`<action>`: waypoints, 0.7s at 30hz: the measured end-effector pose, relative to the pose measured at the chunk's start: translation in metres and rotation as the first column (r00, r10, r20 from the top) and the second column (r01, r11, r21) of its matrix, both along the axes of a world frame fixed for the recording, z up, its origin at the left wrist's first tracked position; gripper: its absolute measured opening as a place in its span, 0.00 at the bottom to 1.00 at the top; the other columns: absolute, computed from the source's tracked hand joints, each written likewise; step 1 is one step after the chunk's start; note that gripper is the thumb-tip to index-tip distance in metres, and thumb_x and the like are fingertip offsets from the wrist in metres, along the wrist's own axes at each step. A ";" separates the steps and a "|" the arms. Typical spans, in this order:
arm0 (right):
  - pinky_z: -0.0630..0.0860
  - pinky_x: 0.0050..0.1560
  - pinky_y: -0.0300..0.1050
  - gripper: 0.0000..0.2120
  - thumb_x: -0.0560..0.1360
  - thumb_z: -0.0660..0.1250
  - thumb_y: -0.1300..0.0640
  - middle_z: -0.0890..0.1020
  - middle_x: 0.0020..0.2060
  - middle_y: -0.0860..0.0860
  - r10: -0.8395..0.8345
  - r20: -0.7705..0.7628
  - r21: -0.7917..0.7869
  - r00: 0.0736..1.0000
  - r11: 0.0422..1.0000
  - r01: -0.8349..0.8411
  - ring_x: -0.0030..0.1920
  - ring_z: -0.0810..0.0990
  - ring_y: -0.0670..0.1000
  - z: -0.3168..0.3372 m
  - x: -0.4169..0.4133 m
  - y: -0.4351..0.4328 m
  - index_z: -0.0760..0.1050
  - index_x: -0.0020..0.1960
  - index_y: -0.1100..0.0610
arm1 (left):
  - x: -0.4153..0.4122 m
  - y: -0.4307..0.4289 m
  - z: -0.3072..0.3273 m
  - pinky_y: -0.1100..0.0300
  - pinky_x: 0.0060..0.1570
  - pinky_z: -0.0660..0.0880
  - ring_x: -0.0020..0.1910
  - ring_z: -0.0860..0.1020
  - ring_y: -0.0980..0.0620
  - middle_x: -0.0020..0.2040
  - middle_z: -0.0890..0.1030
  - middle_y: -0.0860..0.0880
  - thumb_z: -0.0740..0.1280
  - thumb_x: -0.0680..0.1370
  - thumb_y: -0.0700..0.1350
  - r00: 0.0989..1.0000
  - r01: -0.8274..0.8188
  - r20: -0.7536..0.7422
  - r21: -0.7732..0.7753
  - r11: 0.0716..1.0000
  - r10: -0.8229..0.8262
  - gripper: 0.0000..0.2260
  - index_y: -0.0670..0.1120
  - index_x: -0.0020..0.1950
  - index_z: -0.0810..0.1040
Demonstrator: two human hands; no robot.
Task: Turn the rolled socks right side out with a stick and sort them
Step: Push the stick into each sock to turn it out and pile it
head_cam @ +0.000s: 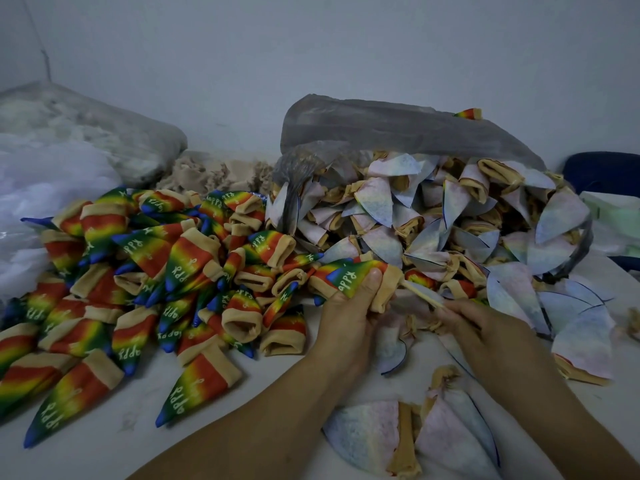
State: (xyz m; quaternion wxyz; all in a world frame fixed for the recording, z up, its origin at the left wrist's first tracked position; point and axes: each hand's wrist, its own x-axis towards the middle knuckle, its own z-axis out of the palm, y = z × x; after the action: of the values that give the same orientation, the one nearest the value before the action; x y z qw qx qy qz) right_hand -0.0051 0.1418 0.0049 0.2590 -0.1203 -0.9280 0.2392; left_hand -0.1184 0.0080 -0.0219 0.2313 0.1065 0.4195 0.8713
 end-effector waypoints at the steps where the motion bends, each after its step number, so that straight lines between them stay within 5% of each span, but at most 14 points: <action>1: 0.74 0.35 0.49 0.17 0.74 0.54 0.41 0.80 0.33 0.46 -0.011 -0.018 0.016 1.000 1.000 0.011 0.35 0.76 0.45 0.000 0.001 0.000 0.78 0.45 0.48 | 0.000 0.000 0.001 0.56 0.41 0.80 0.38 0.82 0.50 0.38 0.82 0.45 0.70 0.71 0.49 1.000 -0.002 -0.008 -0.010 1.000 0.002 0.14 0.38 0.48 0.79; 5: 0.68 0.33 0.41 0.08 0.77 0.59 0.45 0.78 0.33 0.42 -0.052 -0.049 -0.190 0.997 0.981 0.041 0.37 0.76 0.41 -0.006 -0.003 -0.008 0.73 0.40 0.41 | 0.003 0.001 0.006 0.54 0.43 0.81 0.43 0.83 0.44 0.46 0.83 0.38 0.71 0.70 0.52 1.000 0.002 -0.020 -0.092 0.996 -0.004 0.24 0.33 0.55 0.80; 8: 0.68 0.35 0.41 0.09 0.73 0.59 0.38 0.79 0.34 0.41 -0.031 -0.044 -0.312 0.999 0.950 0.016 0.38 0.77 0.41 -0.007 -0.006 -0.012 0.74 0.39 0.40 | 0.003 0.000 0.006 0.39 0.58 0.77 0.55 0.80 0.32 0.55 0.81 0.30 0.71 0.74 0.52 1.000 -0.008 -0.015 -0.105 0.994 0.007 0.23 0.32 0.57 0.79; 11: 0.69 0.32 0.41 0.11 0.71 0.59 0.38 0.79 0.31 0.43 0.015 0.038 -0.205 0.999 0.979 -0.007 0.36 0.76 0.39 -0.003 -0.003 0.003 0.74 0.38 0.43 | -0.001 -0.005 0.005 0.33 0.62 0.73 0.58 0.78 0.30 0.58 0.79 0.29 0.71 0.75 0.51 0.999 -0.032 -0.005 -0.103 0.994 0.032 0.23 0.31 0.58 0.78; 15: 0.60 0.26 0.33 0.10 0.74 0.70 0.54 0.78 0.29 0.46 -0.051 0.157 0.163 0.986 0.986 0.025 0.27 0.74 0.42 -0.005 0.003 0.028 0.73 0.36 0.47 | -0.012 -0.009 0.001 0.31 0.66 0.68 0.59 0.78 0.31 0.57 0.78 0.29 0.73 0.74 0.51 0.993 -0.103 0.047 -0.129 0.986 0.110 0.23 0.31 0.55 0.78; 18: 0.66 0.30 0.37 0.11 0.77 0.62 0.49 0.76 0.30 0.47 -0.164 0.069 -0.131 0.984 0.976 0.172 0.30 0.73 0.44 -0.002 0.000 0.024 0.69 0.37 0.46 | -0.004 -0.005 0.002 0.34 0.65 0.70 0.60 0.77 0.31 0.58 0.79 0.31 0.75 0.73 0.49 1.000 0.008 0.012 -0.119 0.993 -0.007 0.20 0.35 0.56 0.79; 21: 0.68 0.32 0.37 0.10 0.76 0.61 0.43 0.77 0.34 0.44 -0.117 -0.133 -0.272 0.984 0.959 0.077 0.35 0.75 0.41 0.002 -0.005 0.007 0.73 0.39 0.45 | 0.007 0.000 0.002 0.43 0.63 0.74 0.58 0.80 0.37 0.53 0.83 0.39 0.74 0.72 0.48 0.983 0.113 -0.127 -0.163 0.980 -0.134 0.10 0.45 0.50 0.85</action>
State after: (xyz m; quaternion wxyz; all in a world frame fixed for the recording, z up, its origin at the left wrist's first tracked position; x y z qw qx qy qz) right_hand -0.0105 0.1484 0.0065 0.3198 -0.1813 -0.8589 0.3566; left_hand -0.1118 0.0082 -0.0201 0.2633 0.1738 0.4933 0.8106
